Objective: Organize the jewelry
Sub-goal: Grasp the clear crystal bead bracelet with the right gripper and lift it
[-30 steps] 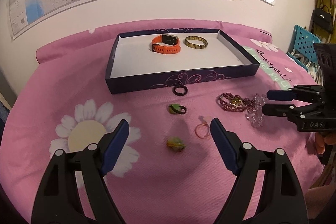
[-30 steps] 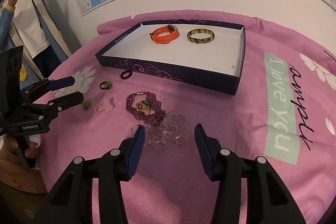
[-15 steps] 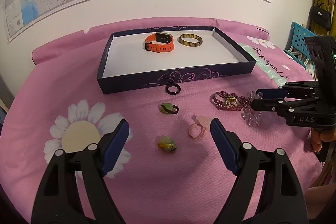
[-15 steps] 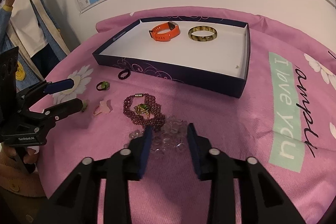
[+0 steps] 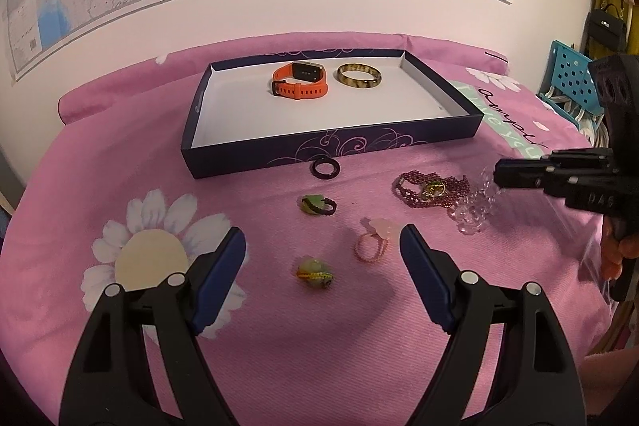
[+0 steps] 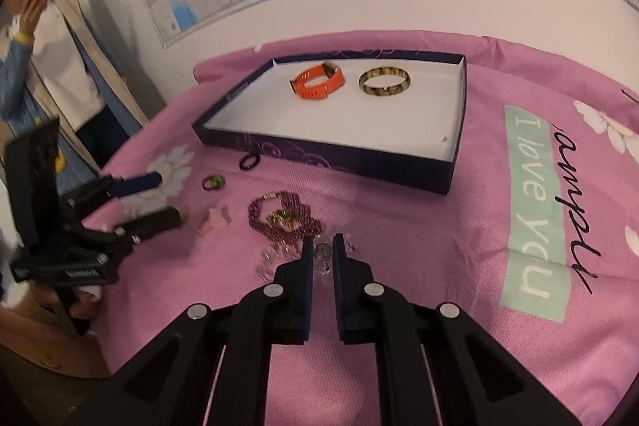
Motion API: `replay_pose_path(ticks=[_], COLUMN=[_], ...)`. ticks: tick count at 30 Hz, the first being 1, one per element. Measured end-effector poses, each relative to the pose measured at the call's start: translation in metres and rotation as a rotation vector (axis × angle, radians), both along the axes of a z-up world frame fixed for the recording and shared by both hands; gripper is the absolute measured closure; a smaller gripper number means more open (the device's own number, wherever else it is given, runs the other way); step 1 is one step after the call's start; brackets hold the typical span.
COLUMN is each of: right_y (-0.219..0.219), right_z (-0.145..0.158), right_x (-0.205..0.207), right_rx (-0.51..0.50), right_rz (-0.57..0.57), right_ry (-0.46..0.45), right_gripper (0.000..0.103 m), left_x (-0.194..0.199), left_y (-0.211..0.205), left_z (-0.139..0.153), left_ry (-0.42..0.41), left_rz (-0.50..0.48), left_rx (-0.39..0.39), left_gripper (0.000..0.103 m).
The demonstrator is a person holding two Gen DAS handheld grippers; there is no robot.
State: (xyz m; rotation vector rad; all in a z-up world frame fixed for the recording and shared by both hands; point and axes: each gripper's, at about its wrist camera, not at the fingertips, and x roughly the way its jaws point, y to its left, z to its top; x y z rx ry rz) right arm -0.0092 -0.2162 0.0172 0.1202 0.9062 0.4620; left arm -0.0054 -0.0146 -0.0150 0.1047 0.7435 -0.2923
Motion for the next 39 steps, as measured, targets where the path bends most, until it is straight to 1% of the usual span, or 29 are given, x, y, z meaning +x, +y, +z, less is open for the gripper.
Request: replay_pose_path(ticks=[6,11,14,17,20,23,28,29,30,31,32,33,34,37,38,39], right_y=[-0.009,-0.009,-0.005,-0.001,-0.002,-0.005,-0.006,-0.006,-0.006,-0.006,-0.006,-0.007,-0.007,-0.007,-0.007,-0.006], right_z=[0.017,0.024,0.019,0.011,0.004,0.001,-0.003,-0.004,-0.007,-0.010,-0.012,-0.014,-0.017,-0.017,-0.017,-0.018], right_x=[-0.001,-0.002,-0.002,-0.002,-0.001,0.000,0.002,0.002,0.002,0.003,0.003,0.004,0.004,0.005,0.006,0.007], right_rx=[0.103,0.122,0.088,0.035,0.023,0.019,-0.007,-0.017,-0.040,-0.055,-0.062,-0.064,-0.068,-0.065,-0.069,-0.072], right_rz=[-0.001,0.008,0.009,0.005,-0.006,-0.011,-0.022,-0.024,-0.029,-0.030,-0.035,-0.039,-0.042,-0.043,-0.044,-0.039], right_ry=[-0.020,-0.033,-0.022,-0.012,0.000,0.004,0.007,0.008,0.012,0.021,0.026,0.035,0.041,0.041,0.044,0.047], right_gripper=[0.095,0.095,0.095,0.095,0.095,0.095,0.095,0.095,0.093,0.092,0.084,0.070,0.068,0.068,0.068,0.070], left_x=[-0.003,-0.003,-0.002,0.002,0.009,0.012,0.019,0.020,0.022,0.023,0.023,0.023,0.023,0.023,0.023,0.024], left_y=[-0.004,-0.009,-0.014,-0.019,-0.023,-0.027,-0.032,-0.033,-0.033,-0.034,-0.034,-0.034,-0.034,-0.035,-0.034,-0.034], left_z=[0.002,0.002,0.001,-0.002,-0.006,-0.009,-0.011,-0.013,-0.015,-0.018,-0.019,-0.019,-0.019,-0.020,-0.020,-0.020], left_ry=[-0.009,-0.009,-0.003,0.015,0.042,0.059,0.088,0.100,0.117,0.130,0.132,0.132,0.133,0.134,0.134,0.134], left_rz=[-0.027,-0.063,-0.091,-0.116,-0.127,-0.139,-0.154,-0.158,-0.159,-0.157,-0.155,-0.155,-0.156,-0.156,-0.155,-0.153], left_rx=[0.008,0.008,0.013,0.005,0.002,-0.003,-0.012,-0.014,-0.013,-0.010,-0.009,-0.010,-0.010,-0.007,-0.007,-0.008], left_gripper=[0.027,0.029,0.030,0.035,0.039,0.046,0.050,0.056,0.061,0.063,0.064,0.064,0.064,0.064,0.065,0.068])
